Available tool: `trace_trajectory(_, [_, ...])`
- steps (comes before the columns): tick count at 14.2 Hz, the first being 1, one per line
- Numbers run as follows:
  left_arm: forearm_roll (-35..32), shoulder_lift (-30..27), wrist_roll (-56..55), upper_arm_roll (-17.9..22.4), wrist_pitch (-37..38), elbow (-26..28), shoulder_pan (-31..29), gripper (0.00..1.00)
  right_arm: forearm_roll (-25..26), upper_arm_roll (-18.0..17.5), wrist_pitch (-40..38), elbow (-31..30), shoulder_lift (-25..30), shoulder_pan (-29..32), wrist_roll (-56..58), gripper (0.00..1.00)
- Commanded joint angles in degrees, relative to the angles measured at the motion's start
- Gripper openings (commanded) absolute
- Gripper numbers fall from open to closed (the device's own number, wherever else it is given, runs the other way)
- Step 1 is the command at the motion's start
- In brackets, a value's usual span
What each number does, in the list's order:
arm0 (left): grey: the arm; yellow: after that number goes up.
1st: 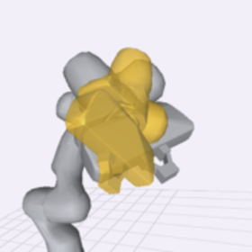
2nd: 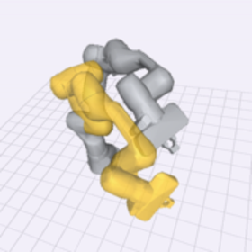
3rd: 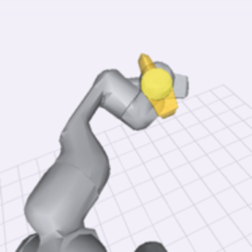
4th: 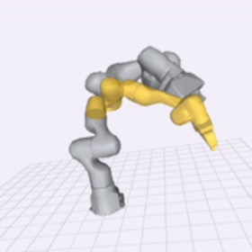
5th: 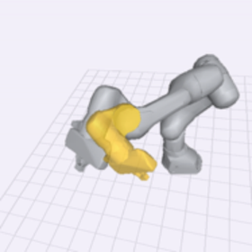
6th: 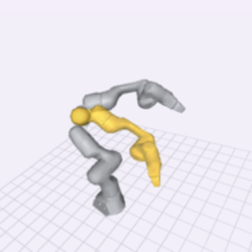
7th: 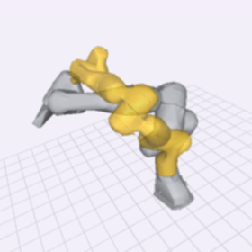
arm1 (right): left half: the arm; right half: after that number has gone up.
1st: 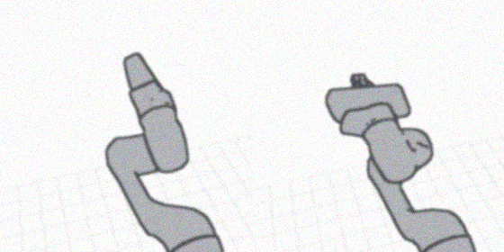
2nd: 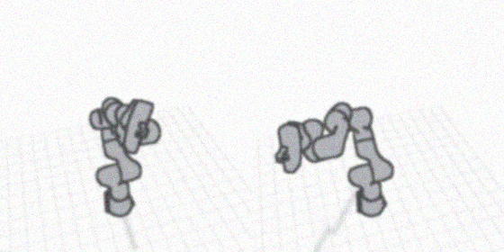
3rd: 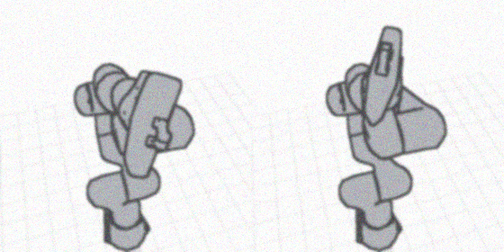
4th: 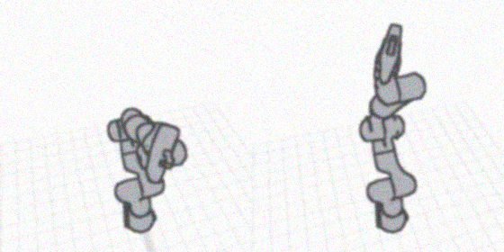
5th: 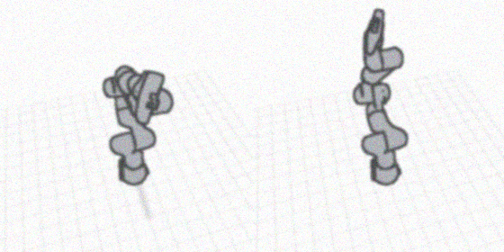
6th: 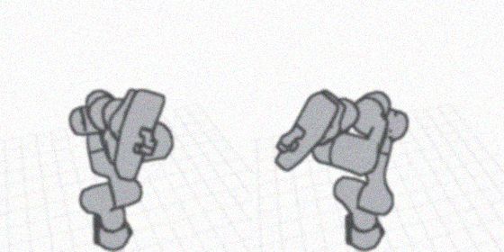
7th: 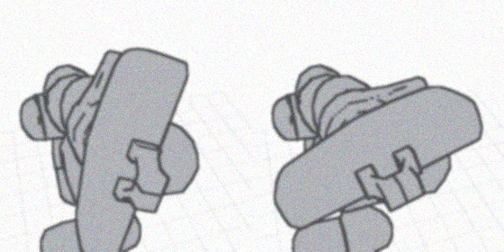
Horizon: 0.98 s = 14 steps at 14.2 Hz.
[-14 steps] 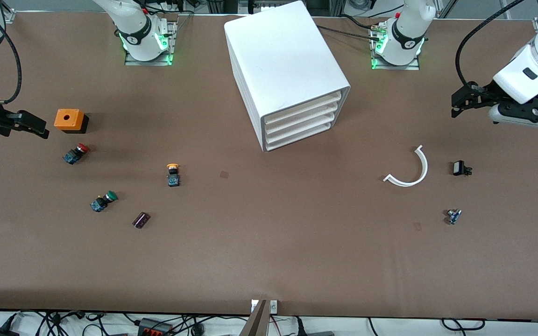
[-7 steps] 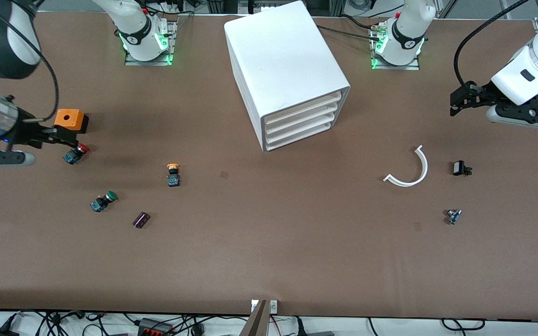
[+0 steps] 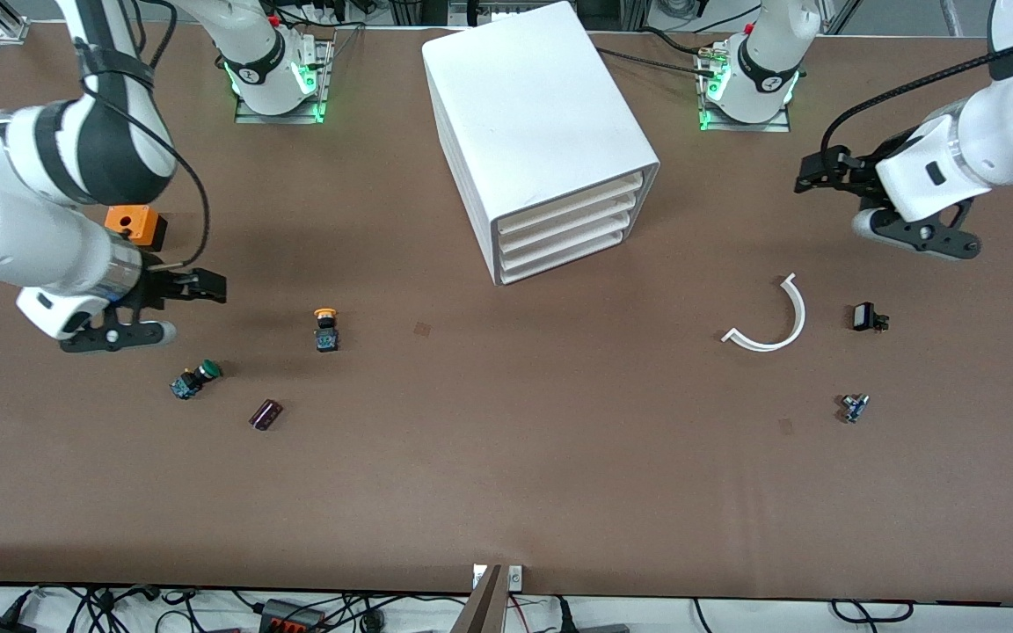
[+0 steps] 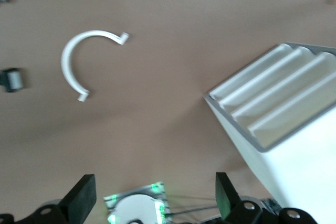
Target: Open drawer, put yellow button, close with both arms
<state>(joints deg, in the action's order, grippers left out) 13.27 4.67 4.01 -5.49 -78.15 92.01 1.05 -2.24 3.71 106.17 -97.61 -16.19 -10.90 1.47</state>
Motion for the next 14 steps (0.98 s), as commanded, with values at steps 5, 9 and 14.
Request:
trace_trajectory(5, [24.31, 14.73, 9.41, -0.23, 3.09, -1.40, 0.36, 1.00, -0.92, 0.25, 6.85, -0.22, -7.71, -5.97, -1.64, 1.00])
trace_trajectory(9, [33.29, 20.46, 21.62, -0.32, -1.63, 1.66, 3.69, 1.00, -2.59, 0.16, 11.42, -0.83, -12.19, -7.29, -1.56, 1.00])
trace_trajectory(14, [43.50, 20.64, 36.75, -0.32, -11.24, 13.36, 7.22, 0.92, -2.59, 0.16, 19.93, -4.86, -15.71, -9.40, -1.38, 1.00])
